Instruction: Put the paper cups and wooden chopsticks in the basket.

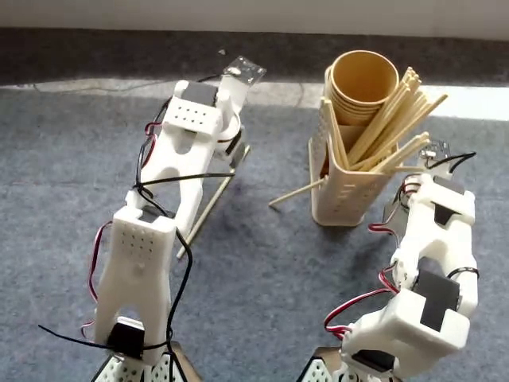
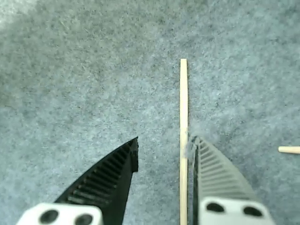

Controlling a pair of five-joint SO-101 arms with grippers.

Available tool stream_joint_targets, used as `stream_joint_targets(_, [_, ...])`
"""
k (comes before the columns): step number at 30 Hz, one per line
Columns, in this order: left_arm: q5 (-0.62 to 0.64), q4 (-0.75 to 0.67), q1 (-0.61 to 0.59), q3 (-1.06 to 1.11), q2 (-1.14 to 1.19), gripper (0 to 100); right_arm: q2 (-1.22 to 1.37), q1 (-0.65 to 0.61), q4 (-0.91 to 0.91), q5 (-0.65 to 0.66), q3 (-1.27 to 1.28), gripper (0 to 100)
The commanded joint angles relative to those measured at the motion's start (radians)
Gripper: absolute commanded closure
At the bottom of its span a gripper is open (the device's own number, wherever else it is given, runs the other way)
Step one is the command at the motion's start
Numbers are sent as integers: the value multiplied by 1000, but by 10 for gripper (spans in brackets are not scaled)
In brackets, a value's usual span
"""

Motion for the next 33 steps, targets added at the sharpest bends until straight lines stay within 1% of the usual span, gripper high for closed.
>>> stream_joint_targets(1, [14,6,21,-41,70,790,-22,-7,4,-8,-5,710])
stream_joint_targets(8, [12,3,27,-58,213,800,-22,-7,4,-8,-5,710])
stream_joint_targets(10, [12,6,19,-101,225,862,-22,-7,4,-8,-5,710])
stream_joint_targets(13, [9,8,7,-166,228,1000,-22,-5,5,-8,-5,710])
stream_joint_targets(15, [9,25,5,-208,226,986,-22,-4,5,-8,-5,710])
stream_joint_targets(16, [8,46,5,-239,226,997,-22,-2,5,-8,-5,710])
stream_joint_targets(19, [8,140,7,-412,225,995,-22,-4,5,-8,-5,710])
stream_joint_targets(21, [8,207,12,-581,225,995,-22,-5,5,-8,-5,710])
stream_joint_targets(23, [8,242,18,-780,223,995,-24,-5,7,-11,-5,710])
stream_joint_targets(24, [8,241,25,-886,223,995,-24,-7,18,-14,-10,710])
stream_joint_targets(25, [8,238,31,-931,211,995,-24,-7,47,-14,-15,710])
stream_joint_targets(28, [8,123,79,-858,31,995,-85,-16,137,-15,-77,710])
stream_joint_targets(30, [9,71,120,-829,-91,995,-186,-16,222,-17,-131,710])
stream_joint_targets(33, [11,-17,213,-809,-245,995,-406,-24,354,-17,-217,710])
